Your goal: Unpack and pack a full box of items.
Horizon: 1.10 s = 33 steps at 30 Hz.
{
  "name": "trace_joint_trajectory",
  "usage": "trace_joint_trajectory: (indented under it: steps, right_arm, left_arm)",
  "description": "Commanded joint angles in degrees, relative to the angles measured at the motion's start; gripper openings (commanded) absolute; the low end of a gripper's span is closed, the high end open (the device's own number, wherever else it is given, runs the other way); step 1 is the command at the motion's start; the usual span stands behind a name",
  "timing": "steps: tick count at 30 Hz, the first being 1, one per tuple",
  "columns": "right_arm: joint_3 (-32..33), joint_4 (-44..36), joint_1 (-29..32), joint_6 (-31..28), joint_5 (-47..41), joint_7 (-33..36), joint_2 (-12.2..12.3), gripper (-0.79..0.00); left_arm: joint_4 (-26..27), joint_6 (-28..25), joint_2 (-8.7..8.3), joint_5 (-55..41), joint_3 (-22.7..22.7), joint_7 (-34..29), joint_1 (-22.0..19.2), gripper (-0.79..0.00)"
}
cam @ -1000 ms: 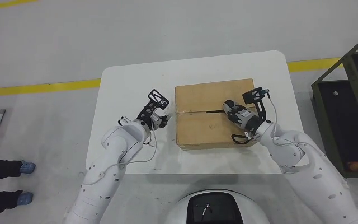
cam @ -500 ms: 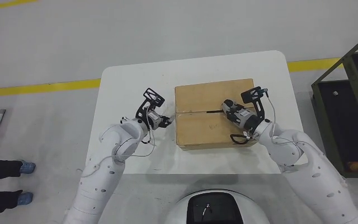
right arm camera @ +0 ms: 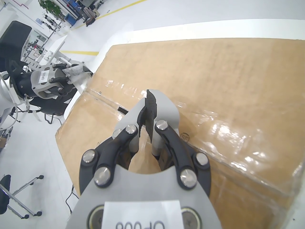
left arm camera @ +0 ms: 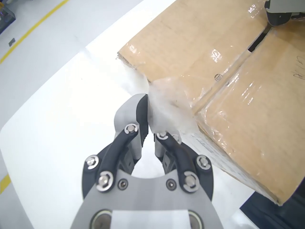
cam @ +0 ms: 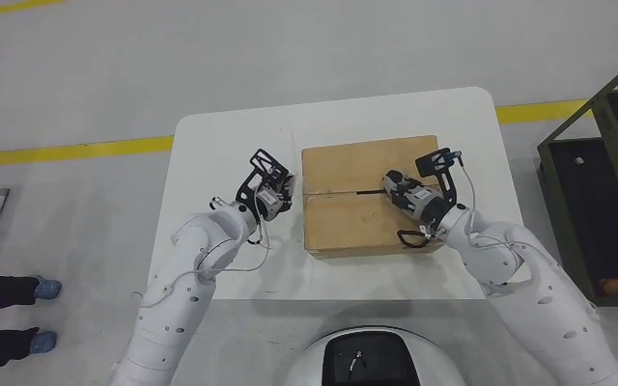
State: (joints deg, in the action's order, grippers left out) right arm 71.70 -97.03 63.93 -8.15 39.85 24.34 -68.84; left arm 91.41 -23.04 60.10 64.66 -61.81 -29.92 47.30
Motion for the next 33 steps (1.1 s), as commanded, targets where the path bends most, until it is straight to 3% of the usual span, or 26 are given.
trace_joint_trajectory:
  steps: [1, 14, 15, 17, 19, 20, 21, 22, 33]
  right_arm:
    - [-0.2, 0.0, 0.0, 0.0, -0.1, 0.0, 0.0, -0.785]
    - [-0.3, 0.0, 0.1, 0.1, 0.2, 0.0, -0.2, -0.785]
    - [-0.4, 0.0, 0.1, 0.1, 0.2, 0.0, -0.2, -0.785]
    - [-0.4, -0.1, 0.2, 0.1, 0.1, 0.1, -0.2, -0.785]
    - [-0.4, -0.2, 0.3, 0.2, 0.2, 0.1, -0.2, -0.785]
    - [-0.4, -0.3, 0.4, 0.1, 0.2, 0.1, -0.2, -0.785]
    - [-0.3, -0.3, 0.4, 0.1, 0.2, 0.1, -0.2, -0.785]
    - [-0.2, -0.3, 0.5, 0.1, 0.2, 0.1, -0.2, -0.785]
    - [0.8, -1.1, 1.4, 0.0, -0.2, -0.1, -0.1, -0.785]
  left_arm:
    - [1.1, 0.3, -0.14, 1.2, -0.5, -0.3, 0.5, -0.785]
    - [9.4, 1.5, -0.79, 6.9, -3.7, -3.9, 3.5, -0.785]
    - [9.4, 1.5, -0.72, 6.9, -3.6, -4.0, 3.3, -0.751]
    - [9.6, 1.5, -0.53, 6.5, -3.1, -3.9, 2.8, -0.440]
    - [9.5, 1.4, -0.31, 5.4, -2.8, -3.7, 2.1, -0.397]
    - [9.6, 1.4, -0.20, 5.0, -2.7, -3.7, 1.7, -0.175]
    - [9.6, 1.1, -0.09, 4.4, -2.5, -3.8, 1.3, -0.031]
    - [9.6, 1.0, 0.01, 3.9, -2.3, -3.9, 0.9, 0.000]
    - [9.1, 1.0, 1.15, 1.0, 0.0, -5.4, -2.9, 0.000]
